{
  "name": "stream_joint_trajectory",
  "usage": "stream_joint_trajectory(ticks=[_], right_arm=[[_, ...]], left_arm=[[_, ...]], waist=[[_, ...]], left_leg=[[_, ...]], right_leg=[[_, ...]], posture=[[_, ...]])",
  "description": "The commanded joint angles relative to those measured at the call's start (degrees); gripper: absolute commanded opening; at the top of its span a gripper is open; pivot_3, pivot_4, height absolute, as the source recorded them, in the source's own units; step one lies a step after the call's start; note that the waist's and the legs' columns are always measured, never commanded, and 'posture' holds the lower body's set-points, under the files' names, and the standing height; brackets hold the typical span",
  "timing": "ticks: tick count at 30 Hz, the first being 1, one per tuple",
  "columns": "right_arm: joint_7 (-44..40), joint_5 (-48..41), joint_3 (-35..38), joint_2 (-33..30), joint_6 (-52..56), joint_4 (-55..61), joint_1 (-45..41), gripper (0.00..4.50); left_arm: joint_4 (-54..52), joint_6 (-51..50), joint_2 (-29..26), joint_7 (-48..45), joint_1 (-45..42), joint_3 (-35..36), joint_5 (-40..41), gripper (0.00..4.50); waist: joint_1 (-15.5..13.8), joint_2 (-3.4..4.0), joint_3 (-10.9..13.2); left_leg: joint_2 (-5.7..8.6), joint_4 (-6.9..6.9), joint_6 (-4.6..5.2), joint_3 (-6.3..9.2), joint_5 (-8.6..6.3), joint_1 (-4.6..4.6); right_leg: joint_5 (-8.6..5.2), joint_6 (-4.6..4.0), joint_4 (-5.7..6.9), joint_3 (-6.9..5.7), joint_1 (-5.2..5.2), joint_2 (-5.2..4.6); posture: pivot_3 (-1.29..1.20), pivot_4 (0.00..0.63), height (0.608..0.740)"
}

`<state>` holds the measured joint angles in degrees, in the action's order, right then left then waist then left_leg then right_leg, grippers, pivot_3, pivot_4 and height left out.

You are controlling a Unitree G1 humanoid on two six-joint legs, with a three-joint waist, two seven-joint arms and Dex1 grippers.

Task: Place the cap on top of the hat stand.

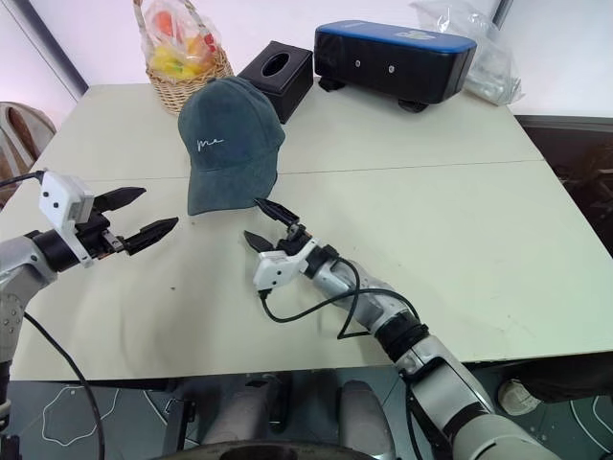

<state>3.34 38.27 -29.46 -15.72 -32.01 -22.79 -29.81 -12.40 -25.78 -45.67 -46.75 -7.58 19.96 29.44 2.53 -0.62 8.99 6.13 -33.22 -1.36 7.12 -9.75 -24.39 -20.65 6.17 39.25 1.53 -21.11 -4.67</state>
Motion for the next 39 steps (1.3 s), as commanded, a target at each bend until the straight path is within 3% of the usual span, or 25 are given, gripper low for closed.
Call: stream_joint_trajectory(ticks=[1,7,10,17,23,30,39], right_arm=[[-2.9,-4.03,2.1,-1.99,-2.4,2.66,0.95,3.84],[-15.11,-19.02,7.1,-7.6,-2.65,8.12,4.54,3.84],[-24.99,-31.07,11.08,-10.25,3.44,12.16,4.65,3.84],[-41.36,-51.44,19.7,-15.81,27.71,22.84,1.74,3.84],[-49.86,-65.41,23.6,-19.72,52.95,30.56,-5.62,3.84],[-51.42,-68.49,24.65,-18.05,65.36,27.82,-15.68,3.84],[-46.58,-64.29,23.2,-6.75,62.13,21.25,-18.55,3.84]], left_arm=[[-0.45,0.93,-0.82,-0.49,-0.75,1.63,0.39,4.5],[-0.89,0.34,-1.85,-1.22,-0.63,2.96,0.88,4.5],[0.12,0.02,-3.06,-1.7,-1.15,5.54,1.78,4.5],[5.84,-0.52,-7.15,-4.01,-3.51,10.35,3.83,4.5],[11.96,-1.37,-11.16,-9.86,-7.37,8.43,4.73,4.5],[17.96,-0.77,-11.43,-15.14,-14.4,2.27,3.08,4.5],[19.76,0.65,-10.7,-15.29,-17.2,0.56,2.03,4.5]], waist=[[0.01,0.0,0.0],[-0.1,-0.03,0.02],[-0.05,-0.05,0.03],[-0.08,-0.04,0.04],[-0.14,-0.03,0.06],[-0.25,-0.04,0.06],[0.17,-0.04,0.06]], left_leg=[[0.0,0.0,0.0,0.0,0.0,0.0],[0.0,-0.02,0.02,0.0,-0.01,0.0],[-0.01,-0.04,0.15,0.04,-0.08,0.0],[-0.03,-0.04,0.37,0.12,-0.21,0.01],[-0.02,-0.04,0.39,0.13,-0.23,-0.04],[0.0,-0.04,0.43,0.13,-0.25,-0.05],[-0.02,-0.01,0.42,0.09,-0.24,-0.14]], right_leg=[[0.0,0.0,0.0,0.0,0.0,0.0],[0.0,0.0,-0.01,-0.01,0.09,-0.03],[0.0,0.0,-0.01,-0.04,0.32,-0.02],[-0.01,-0.01,-0.07,-0.1,0.38,-0.03],[-0.02,-0.04,-0.08,-0.12,0.33,-0.07],[-0.03,-0.05,-0.11,-0.14,0.12,-0.14],[-0.02,-0.06,-0.04,-0.12,-0.02,-0.13]], posture=[[0.0,0.15,0.74],[0.0,0.15,0.74],[0.0,0.15,0.74],[0.0,0.15,0.74],[0.0,0.15,0.74],[0.0,0.15,0.74],[0.0,0.15,0.74]])
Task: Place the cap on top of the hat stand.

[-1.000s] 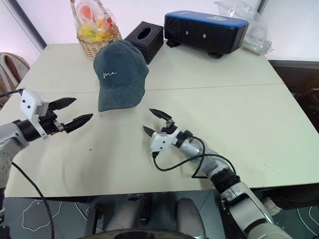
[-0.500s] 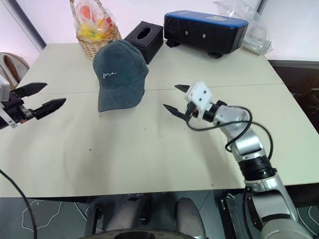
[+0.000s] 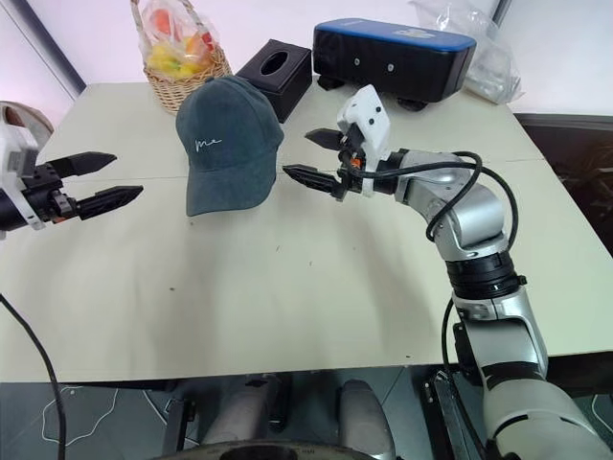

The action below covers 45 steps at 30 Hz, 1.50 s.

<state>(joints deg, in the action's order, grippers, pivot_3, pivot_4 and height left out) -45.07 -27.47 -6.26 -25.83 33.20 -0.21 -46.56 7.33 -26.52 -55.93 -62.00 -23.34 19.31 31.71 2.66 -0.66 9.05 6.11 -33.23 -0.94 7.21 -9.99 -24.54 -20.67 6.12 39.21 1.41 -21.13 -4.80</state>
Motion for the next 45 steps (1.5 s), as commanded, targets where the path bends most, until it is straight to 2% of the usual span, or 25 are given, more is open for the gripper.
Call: stream_joint_trajectory(ticks=[1,4,8,20,24,29,45], right_arm=[[2.34,2.14,-0.03,4.59,-3.97,-2.1,-1.73,3.84],[3.02,5.34,-1.29,7.58,-8.25,-3.89,0.07,3.84],[2.73,5.75,-1.21,9.05,-8.64,-2.68,1.03,3.84],[1.3,7.57,-3.08,9.21,-8.63,-0.67,3.69,3.84],[2.24,12.74,-5.89,9.51,-14.72,-1.54,6.19,3.84],[3.22,21.8,-9.16,7.85,-28.27,-4.89,7.75,3.84],[7.88,24.19,-7.0,13.93,-37.07,-13.7,5.54,3.84]], left_arm=[[0.06,1.46,-0.46,0.0,-1.51,1.26,-0.24,4.5],[0.12,1.7,-0.8,0.41,-1.6,1.94,-0.12,4.5],[-0.24,1.66,-1.13,0.72,-1.04,3.0,0.2,4.5],[-3.24,0.18,-0.16,1.29,0.68,3.52,1.14,4.5],[-3.69,0.13,0.14,1.58,0.83,3.49,1.22,4.5],[-4.44,-0.05,0.34,1.96,1.13,3.48,1.38,4.5],[-6.49,-0.78,0.69,3.11,2.55,3.8,2.09,4.5]], waist=[[0.03,0.0,0.0],[-0.12,0.0,0.0],[-0.22,0.0,0.0],[-0.1,0.0,0.0],[-0.11,0.0,0.0],[-0.13,0.0,0.0],[-0.14,-0.01,0.0]], left_leg=[[0.0,0.01,-0.01,0.0,0.01,0.0],[0.01,0.0,-0.04,-0.01,0.02,0.0],[0.03,-0.02,-0.06,-0.01,0.04,-0.01],[0.01,-0.01,-0.04,-0.01,0.03,0.0],[0.01,-0.01,-0.04,-0.01,0.03,0.0],[0.02,-0.02,-0.06,-0.01,0.04,0.0],[0.0,-0.02,-0.33,0.0,0.2,0.0]], right_leg=[[0.0,0.0,0.04,0.0,-0.01,0.01],[0.0,0.0,0.05,0.0,-0.1,0.0],[0.01,0.01,0.05,-0.01,-0.08,0.0],[0.01,0.0,0.07,0.0,-0.1,0.02],[0.01,0.0,0.07,0.0,-0.1,0.01],[0.01,0.0,0.07,0.0,-0.11,0.03],[0.01,0.0,0.08,0.0,-0.09,0.07]], posture=[[0.0,0.15,0.74],[0.0,0.15,0.74],[0.0,0.15,0.74],[0.0,0.15,0.74],[0.0,0.15,0.74],[0.0,0.15,0.74],[0.0,0.15,0.74]])
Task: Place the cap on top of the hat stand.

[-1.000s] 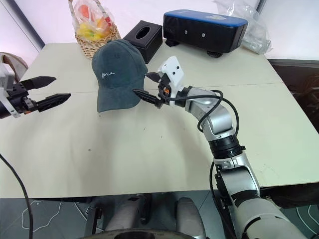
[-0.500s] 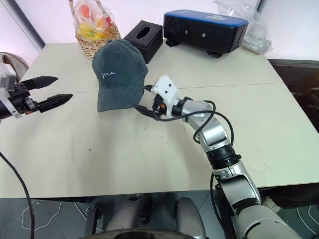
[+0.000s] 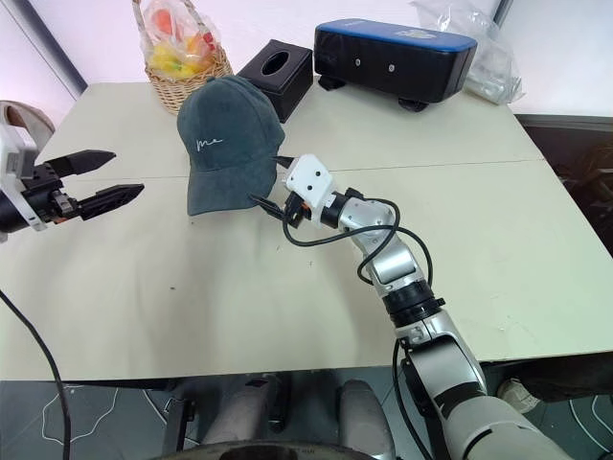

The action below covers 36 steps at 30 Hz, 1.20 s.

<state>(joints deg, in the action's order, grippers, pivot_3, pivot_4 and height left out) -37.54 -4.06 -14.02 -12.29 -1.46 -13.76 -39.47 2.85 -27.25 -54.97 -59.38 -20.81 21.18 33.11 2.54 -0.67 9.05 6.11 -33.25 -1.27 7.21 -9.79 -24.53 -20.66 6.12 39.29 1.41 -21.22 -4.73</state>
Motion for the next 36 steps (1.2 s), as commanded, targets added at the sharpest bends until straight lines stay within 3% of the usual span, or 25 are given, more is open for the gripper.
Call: stream_joint_trajectory(ticks=[1,24,30,36], right_arm=[[-0.05,1.22,0.4,0.12,-2.88,-0.31,-1.35,3.84],[1.15,7.74,-0.92,-0.22,-11.5,-4.91,1.07,3.84],[-5.16,-1.01,3.12,-3.42,3.0,5.34,0.85,3.84],[-11.35,-10.11,7.12,-10.95,21.11,17.17,-0.01,3.84]], left_arm=[[-2.2,-0.14,-0.27,0.61,0.15,2.03,0.77,4.5],[-4.25,-1.26,-0.32,1.42,1.98,3.18,1.31,4.5],[-6.13,-3.58,-1.22,0.85,3.87,5.48,3.13,4.5],[-7.64,-4.76,-1.74,0.0,5.6,6.62,3.82,4.5]], waist=[[0.01,0.0,0.0],[0.09,0.0,0.0],[-0.02,0.0,0.0],[-0.09,0.0,0.0]], left_leg=[[0.0,0.0,0.0,0.0,0.0,0.0],[0.0,0.0,-0.02,0.0,0.01,0.01],[0.0,0.0,-0.02,0.0,0.01,0.0],[0.0,-0.02,0.22,0.03,-0.13,0.0]], right_leg=[[0.0,0.0,0.0,0.0,0.0,0.0],[0.0,0.0,0.02,0.01,0.0,0.02],[0.0,0.0,0.02,0.02,0.01,0.0],[0.0,-0.01,0.01,0.0,0.04,-0.01]], posture=[[0.0,0.15,0.74],[0.0,0.15,0.74],[0.0,0.15,0.74],[0.0,0.15,0.74]])
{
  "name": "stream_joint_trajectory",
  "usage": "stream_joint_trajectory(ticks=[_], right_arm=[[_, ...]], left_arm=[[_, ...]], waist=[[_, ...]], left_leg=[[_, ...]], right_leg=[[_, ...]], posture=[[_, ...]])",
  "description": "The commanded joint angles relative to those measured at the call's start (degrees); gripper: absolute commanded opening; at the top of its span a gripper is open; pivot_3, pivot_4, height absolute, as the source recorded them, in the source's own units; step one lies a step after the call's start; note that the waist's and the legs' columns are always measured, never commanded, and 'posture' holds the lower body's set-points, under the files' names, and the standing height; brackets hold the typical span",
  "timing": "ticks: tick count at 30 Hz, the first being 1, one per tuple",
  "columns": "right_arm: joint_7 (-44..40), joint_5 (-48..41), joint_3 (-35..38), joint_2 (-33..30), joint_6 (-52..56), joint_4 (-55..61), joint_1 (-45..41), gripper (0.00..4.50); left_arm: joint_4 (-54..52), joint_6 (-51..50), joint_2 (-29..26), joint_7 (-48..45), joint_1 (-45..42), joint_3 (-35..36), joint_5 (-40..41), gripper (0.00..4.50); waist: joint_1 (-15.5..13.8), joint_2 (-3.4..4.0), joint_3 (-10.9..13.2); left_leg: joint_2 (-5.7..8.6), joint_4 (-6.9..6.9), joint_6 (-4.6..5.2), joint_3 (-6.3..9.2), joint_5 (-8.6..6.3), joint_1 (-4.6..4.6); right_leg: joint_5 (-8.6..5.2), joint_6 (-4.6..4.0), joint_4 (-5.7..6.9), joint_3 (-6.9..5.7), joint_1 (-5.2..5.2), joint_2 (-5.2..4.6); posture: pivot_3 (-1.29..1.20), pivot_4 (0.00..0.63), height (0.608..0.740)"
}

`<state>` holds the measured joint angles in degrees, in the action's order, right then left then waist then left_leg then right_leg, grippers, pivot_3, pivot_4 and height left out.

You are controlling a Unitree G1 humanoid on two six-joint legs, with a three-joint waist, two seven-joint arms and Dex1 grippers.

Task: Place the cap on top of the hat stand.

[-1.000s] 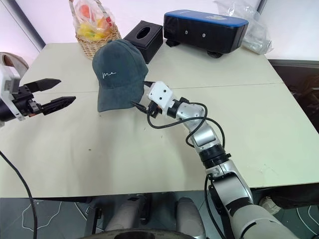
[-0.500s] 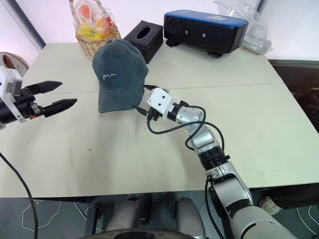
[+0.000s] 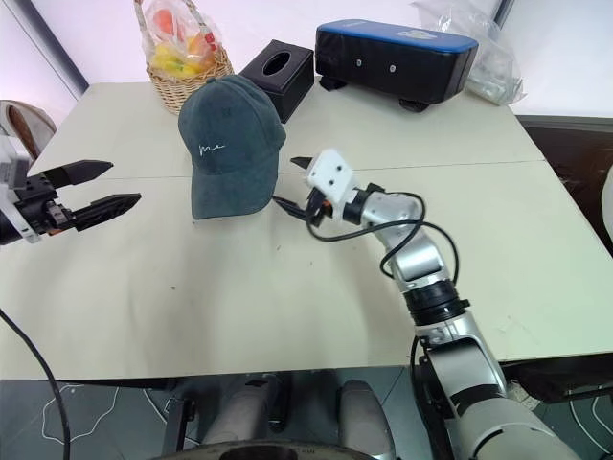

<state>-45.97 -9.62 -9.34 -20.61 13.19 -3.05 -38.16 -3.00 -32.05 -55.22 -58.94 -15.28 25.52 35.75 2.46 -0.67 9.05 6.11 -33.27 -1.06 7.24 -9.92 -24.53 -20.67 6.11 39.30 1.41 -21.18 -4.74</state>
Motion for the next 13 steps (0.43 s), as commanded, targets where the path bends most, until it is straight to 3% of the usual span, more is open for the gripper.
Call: stream_joint_trajectory(ticks=[1,13], right_arm=[[-3.64,-5.85,2.99,-3.82,8.95,7.8,-1.35,3.84],[-5.25,-14.1,6.75,-9.62,22.88,14.95,-3.01,3.84]], left_arm=[[-1.98,-0.08,-1.41,-0.55,0.11,2.28,1.21,4.5],[-2.66,-0.25,-1.68,-1.53,0.17,2.6,1.94,4.5]], waist=[[-0.02,0.0,0.0],[0.0,0.0,0.0]], left_leg=[[0.0,0.0,0.01,0.0,-0.01,0.0],[0.0,0.01,0.08,-0.01,-0.05,0.0]], right_leg=[[0.0,0.0,0.0,0.0,-0.01,0.0],[0.0,-0.01,-0.02,0.01,0.0,-0.05]], posture=[[0.0,0.15,0.74],[0.0,0.15,0.74]])
